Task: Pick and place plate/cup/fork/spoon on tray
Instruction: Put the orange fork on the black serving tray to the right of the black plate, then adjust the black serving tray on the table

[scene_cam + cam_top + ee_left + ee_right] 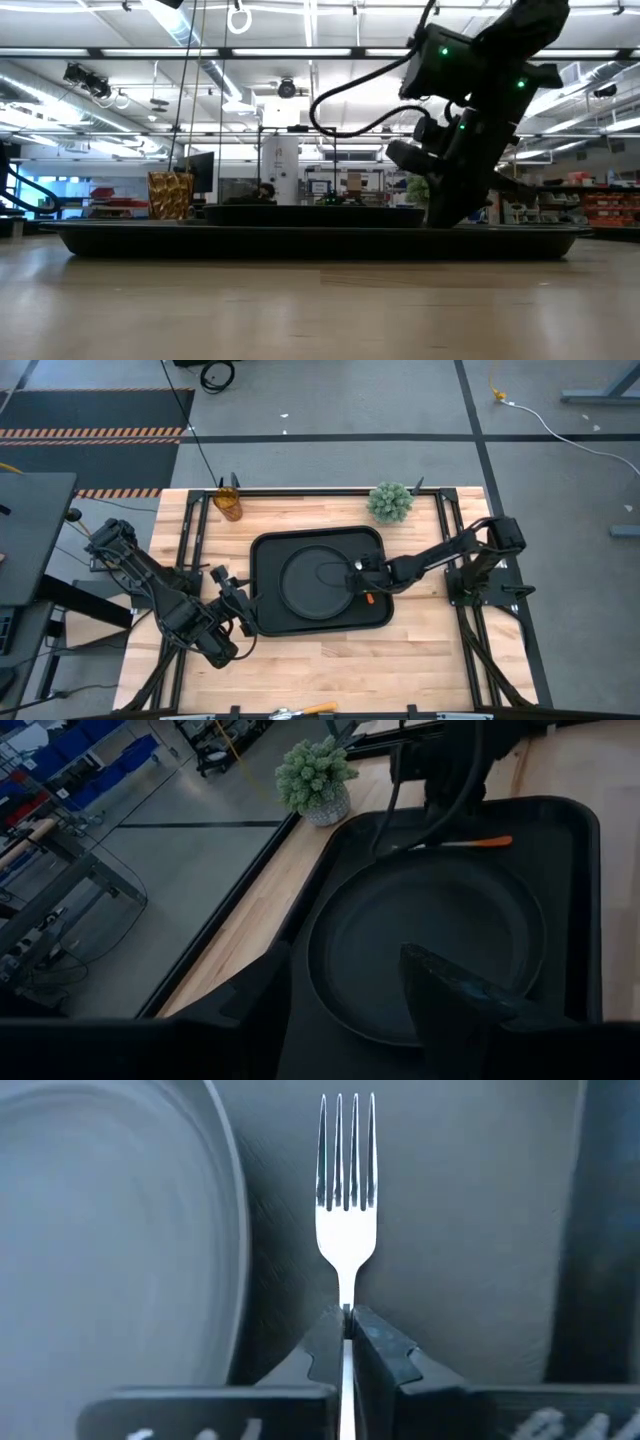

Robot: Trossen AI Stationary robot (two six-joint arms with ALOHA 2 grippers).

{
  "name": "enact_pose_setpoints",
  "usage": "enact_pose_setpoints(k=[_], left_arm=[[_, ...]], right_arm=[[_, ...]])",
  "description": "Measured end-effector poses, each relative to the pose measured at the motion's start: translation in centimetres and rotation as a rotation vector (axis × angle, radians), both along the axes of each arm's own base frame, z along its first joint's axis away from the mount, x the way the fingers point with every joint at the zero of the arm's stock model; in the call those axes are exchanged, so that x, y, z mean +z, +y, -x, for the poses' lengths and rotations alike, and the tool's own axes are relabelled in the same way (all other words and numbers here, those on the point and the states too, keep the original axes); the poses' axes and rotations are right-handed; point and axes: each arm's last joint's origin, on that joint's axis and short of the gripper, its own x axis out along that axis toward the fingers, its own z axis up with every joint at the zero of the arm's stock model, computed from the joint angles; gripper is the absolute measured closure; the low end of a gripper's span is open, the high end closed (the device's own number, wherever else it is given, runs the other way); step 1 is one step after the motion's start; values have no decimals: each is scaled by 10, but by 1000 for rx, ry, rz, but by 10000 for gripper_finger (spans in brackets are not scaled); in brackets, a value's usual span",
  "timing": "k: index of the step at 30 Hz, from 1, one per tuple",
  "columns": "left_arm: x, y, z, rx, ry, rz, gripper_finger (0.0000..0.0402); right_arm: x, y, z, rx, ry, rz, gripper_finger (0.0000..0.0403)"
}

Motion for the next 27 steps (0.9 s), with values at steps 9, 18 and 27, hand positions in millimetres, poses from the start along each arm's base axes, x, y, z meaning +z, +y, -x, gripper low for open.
enact_pose_setpoints(k=[9,18,27], left_arm=[[0,0,0,1,0,-1,209],[0,0,0,1,-1,1,209],[0,-1,-1,4,-18,18,209]], right_arm=[[-3,-5,-4,-30,-32,-50,359],[19,-14,1,199,42,50,297],[29,-2,9,731,212,86,287]])
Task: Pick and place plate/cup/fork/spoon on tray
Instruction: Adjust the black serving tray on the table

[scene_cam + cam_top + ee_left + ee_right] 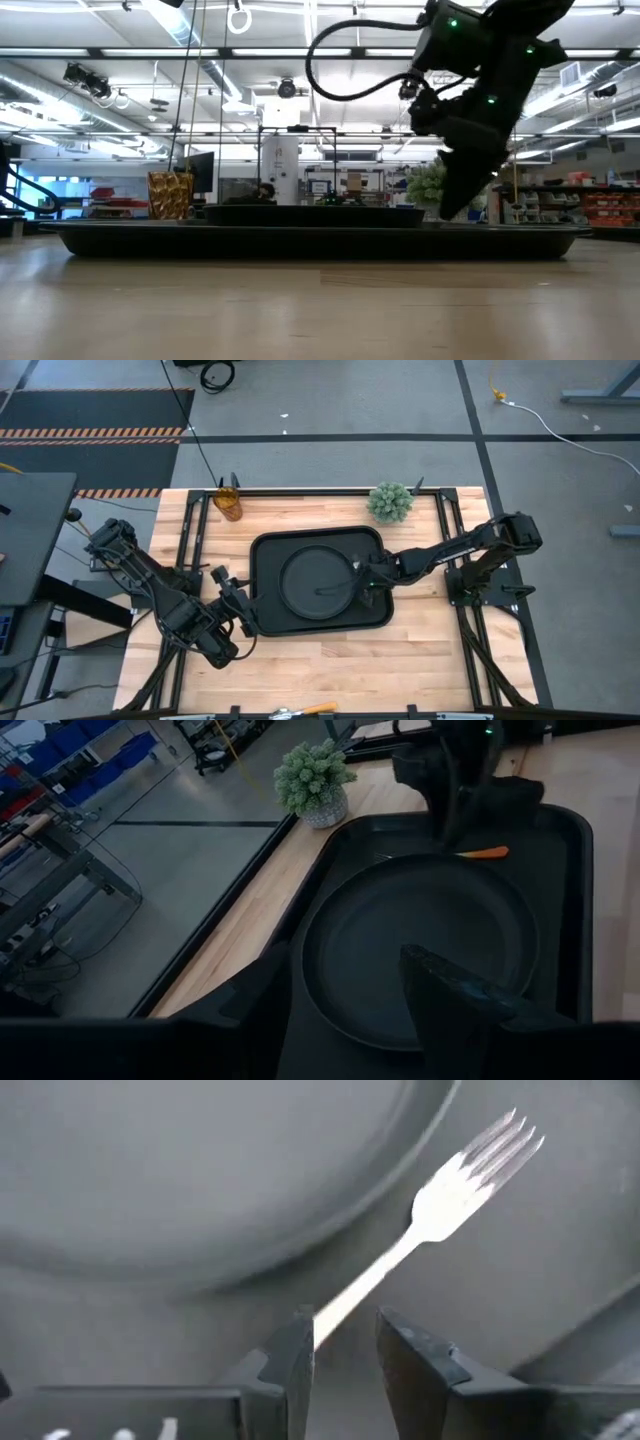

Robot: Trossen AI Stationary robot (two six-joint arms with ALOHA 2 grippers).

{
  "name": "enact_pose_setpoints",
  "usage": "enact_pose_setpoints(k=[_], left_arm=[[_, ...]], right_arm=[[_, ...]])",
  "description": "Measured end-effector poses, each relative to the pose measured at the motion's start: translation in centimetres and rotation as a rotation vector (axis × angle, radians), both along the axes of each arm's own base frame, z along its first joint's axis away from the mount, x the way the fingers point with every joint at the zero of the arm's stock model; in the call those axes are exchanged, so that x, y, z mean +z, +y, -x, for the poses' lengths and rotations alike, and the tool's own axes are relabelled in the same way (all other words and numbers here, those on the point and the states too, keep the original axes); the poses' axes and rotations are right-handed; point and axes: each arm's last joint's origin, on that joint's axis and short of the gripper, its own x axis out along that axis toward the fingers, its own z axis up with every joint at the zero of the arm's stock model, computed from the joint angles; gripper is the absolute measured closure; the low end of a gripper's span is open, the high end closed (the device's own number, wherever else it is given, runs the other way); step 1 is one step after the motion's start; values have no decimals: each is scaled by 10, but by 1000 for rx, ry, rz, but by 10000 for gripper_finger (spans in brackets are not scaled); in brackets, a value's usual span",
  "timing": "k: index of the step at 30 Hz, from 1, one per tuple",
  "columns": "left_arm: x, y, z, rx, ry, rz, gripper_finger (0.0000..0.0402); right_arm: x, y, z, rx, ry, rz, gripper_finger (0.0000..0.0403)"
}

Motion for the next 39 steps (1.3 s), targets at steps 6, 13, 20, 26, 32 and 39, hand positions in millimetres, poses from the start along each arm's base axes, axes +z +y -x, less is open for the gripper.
enact_pose_setpoints(k=[6,13,20,26,32,39], left_arm=[[0,0,0,1,-3,3,209],[0,5,-4,33,-16,6,209],[-4,19,-15,98,47,183,210],[-12,38,-34,156,152,362,210],[-24,47,-47,118,315,415,210],[-34,26,-58,41,295,428,210]], right_arm=[[-3,11,12,55,120,29,288],[-4,22,14,84,132,-1,288],[-4,27,15,155,145,-32,288],[-5,28,15,243,170,-58,288],[-5,28,16,285,185,-43,288],[-6,26,18,270,208,-25,288]])
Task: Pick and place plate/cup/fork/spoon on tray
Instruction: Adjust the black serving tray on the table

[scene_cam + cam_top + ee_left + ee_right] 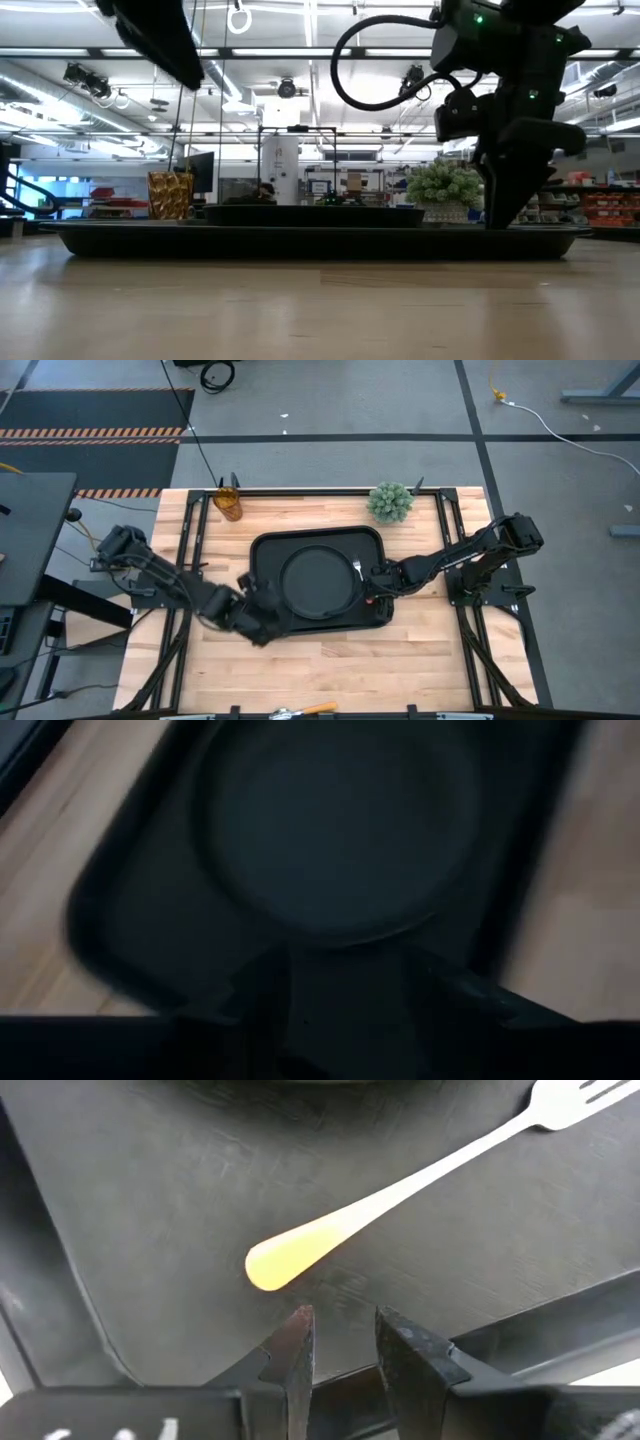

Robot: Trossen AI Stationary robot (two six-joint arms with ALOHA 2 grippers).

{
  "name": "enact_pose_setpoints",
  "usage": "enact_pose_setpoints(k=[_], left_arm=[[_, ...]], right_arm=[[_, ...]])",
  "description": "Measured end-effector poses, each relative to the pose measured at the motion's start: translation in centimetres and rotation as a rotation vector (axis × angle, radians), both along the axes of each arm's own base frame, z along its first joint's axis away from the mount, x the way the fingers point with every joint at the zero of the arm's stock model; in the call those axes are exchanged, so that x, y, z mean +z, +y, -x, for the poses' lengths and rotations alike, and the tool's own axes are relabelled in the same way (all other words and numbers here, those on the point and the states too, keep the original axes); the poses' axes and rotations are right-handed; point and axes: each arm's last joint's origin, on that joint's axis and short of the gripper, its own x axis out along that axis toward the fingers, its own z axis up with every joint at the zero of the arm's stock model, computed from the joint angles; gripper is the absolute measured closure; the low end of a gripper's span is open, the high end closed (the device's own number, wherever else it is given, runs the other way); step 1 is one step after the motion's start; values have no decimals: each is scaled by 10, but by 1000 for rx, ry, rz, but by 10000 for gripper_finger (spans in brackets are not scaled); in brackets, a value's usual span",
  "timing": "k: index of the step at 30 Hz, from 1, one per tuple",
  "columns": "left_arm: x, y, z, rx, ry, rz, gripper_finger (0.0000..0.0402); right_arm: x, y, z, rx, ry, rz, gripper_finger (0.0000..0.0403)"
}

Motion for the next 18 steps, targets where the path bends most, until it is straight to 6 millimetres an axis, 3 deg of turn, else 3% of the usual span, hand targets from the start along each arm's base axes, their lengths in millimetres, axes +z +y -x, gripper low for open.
enact_pose_setpoints(k=[8,18], left_arm=[[8,-45,8,-129,-204,-13,210],[12,-67,27,-179,-280,-97,210]], right_arm=[[0,10,1,13,-11,-8,288],[1,17,0,38,-41,19,288]])
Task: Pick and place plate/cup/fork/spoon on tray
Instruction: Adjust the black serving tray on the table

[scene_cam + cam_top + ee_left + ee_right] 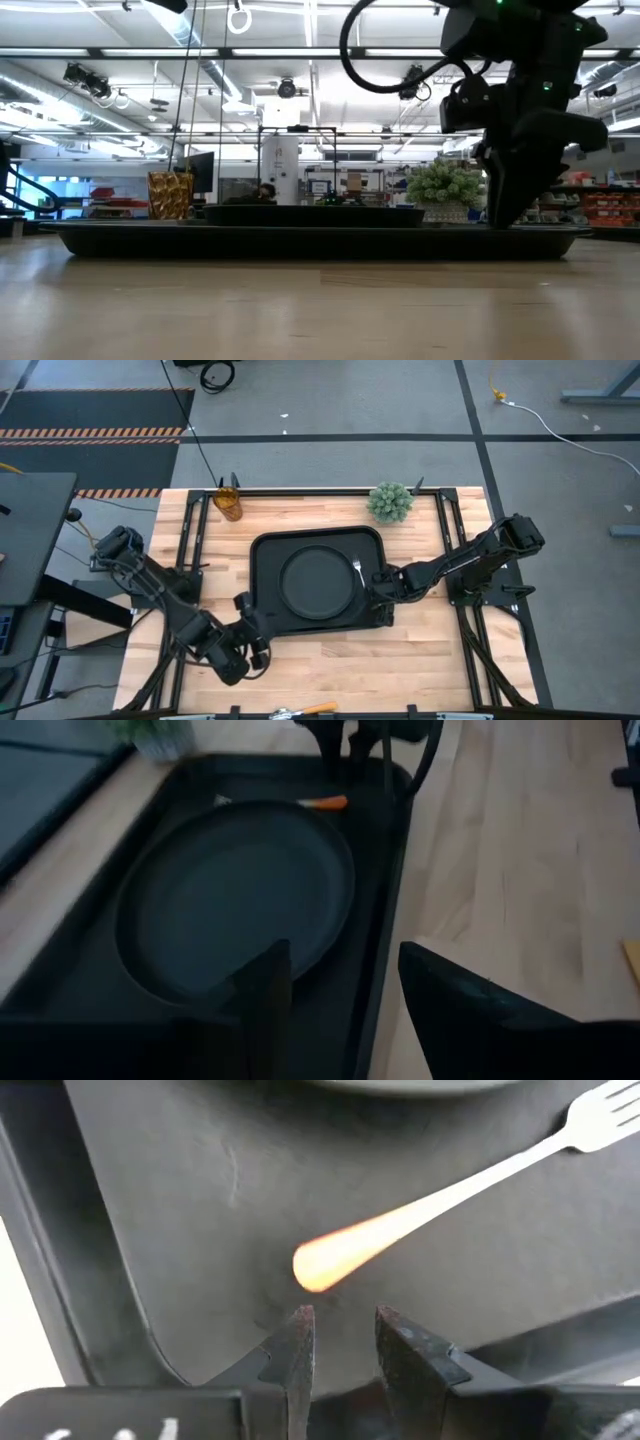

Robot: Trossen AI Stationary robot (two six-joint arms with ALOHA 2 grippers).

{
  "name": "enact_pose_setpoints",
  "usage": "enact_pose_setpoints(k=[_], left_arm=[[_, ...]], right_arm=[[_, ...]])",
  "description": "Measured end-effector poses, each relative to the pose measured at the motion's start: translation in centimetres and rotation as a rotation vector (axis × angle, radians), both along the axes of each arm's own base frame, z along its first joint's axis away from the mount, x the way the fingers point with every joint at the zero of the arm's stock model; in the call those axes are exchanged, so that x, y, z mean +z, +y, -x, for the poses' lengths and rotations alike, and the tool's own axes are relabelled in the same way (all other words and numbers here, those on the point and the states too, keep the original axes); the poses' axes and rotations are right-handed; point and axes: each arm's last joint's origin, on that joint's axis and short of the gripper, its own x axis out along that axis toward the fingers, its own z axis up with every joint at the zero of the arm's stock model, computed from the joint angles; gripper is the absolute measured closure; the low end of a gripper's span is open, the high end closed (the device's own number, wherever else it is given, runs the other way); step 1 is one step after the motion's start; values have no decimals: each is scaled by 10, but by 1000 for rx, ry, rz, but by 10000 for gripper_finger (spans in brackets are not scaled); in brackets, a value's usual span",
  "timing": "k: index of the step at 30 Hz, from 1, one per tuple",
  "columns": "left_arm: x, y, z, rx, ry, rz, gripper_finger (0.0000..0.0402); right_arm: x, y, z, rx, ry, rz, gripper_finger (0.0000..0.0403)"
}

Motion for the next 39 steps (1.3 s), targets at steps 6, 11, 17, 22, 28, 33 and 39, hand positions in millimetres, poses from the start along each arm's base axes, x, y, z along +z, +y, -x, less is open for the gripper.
enact_pose_setpoints(k=[6,11,17,22,28,33,39], left_arm=[[1,-4,4,0,-27,-36,210],[2,-3,4,14,-48,-77,210],[3,-1,3,29,-68,-119,210],[3,-1,3,28,-67,-121,210],[3,-2,4,26,-68,-119,210],[3,-6,7,21,-81,-123,209],[5,-9,11,50,-137,-155,209]], right_arm=[[-1,-2,5,-5,52,31,288],[-15,-4,2,-11,100,62,288],[-31,0,-18,-15,114,95,288],[-17,7,-30,32,72,110,288],[-8,7,-37,36,37,84,288],[-8,9,-36,-2,34,73,288],[-22,10,-43,-23,42,82,288]])
